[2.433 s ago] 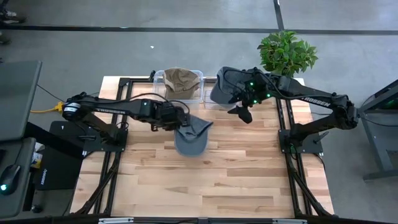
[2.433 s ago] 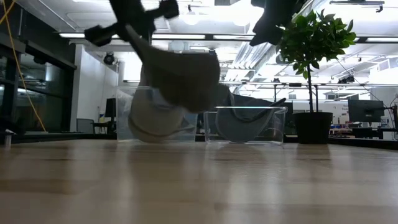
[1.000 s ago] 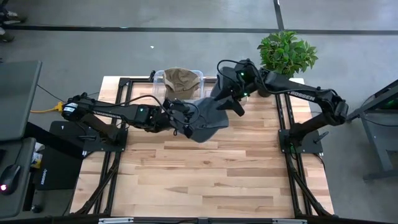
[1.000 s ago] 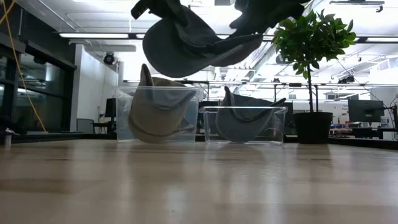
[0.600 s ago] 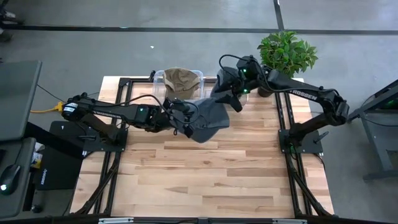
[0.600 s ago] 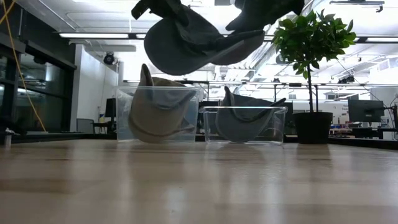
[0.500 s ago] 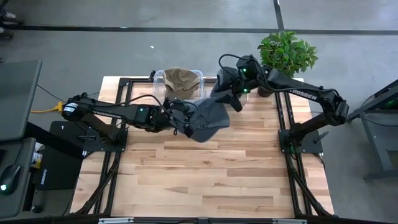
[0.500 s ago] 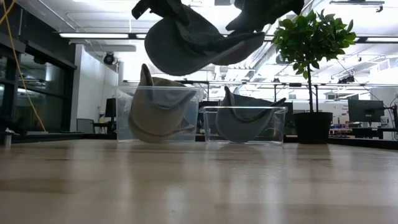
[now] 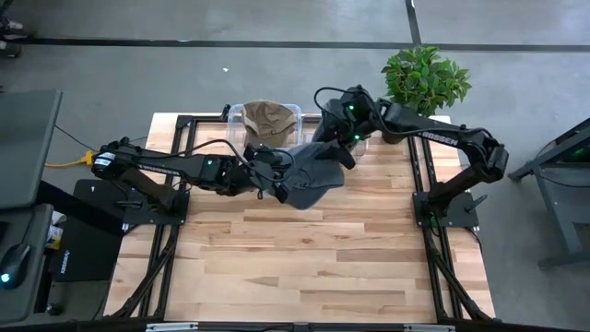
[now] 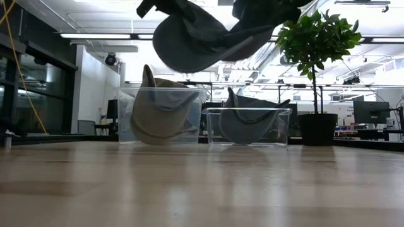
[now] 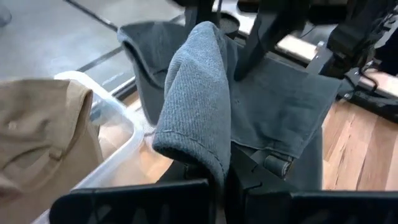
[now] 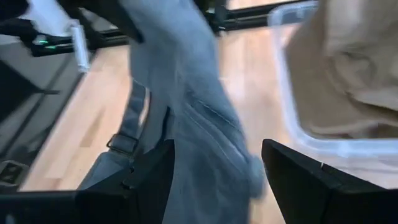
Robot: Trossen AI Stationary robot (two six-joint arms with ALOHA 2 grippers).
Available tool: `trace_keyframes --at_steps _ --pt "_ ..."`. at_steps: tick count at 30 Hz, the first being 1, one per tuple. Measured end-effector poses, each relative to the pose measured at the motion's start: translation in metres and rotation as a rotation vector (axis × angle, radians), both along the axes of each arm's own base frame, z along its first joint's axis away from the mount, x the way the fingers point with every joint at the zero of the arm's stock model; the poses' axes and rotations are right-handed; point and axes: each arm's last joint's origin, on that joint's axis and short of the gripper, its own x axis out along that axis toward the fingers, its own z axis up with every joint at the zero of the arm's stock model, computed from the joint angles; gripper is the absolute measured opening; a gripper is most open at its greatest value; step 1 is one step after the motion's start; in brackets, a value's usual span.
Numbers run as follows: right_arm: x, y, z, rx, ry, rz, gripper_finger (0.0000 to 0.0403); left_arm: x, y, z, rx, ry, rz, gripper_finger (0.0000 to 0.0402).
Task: Pick & Place hat
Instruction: Put the gray cap into the transparent bin
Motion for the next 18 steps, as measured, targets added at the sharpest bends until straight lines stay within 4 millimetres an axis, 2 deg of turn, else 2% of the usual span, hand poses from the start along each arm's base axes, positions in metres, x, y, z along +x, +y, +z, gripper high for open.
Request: trace_keyframes --at_steps 6,12,18 --pt "0.0088 0.0016 -0.0079 0.071 -0.023 0.099 0.0236 0.0024 -0.0003 0.0036 0.023 -0.027 -0.017 0.0000" --pt "0.0105 0.0029 -0.0058 0.073 -0.052 0.125 0.0233 0.0030 -0.0003 0.0045 0.020 -0.039 -0.016 0.0000" --pt "0.0103 0.0032 -0.0056 0.075 -0.059 0.143 0.0197 0.0036 0.0001 0.0063 0.029 -0.060 0.003 0.0000"
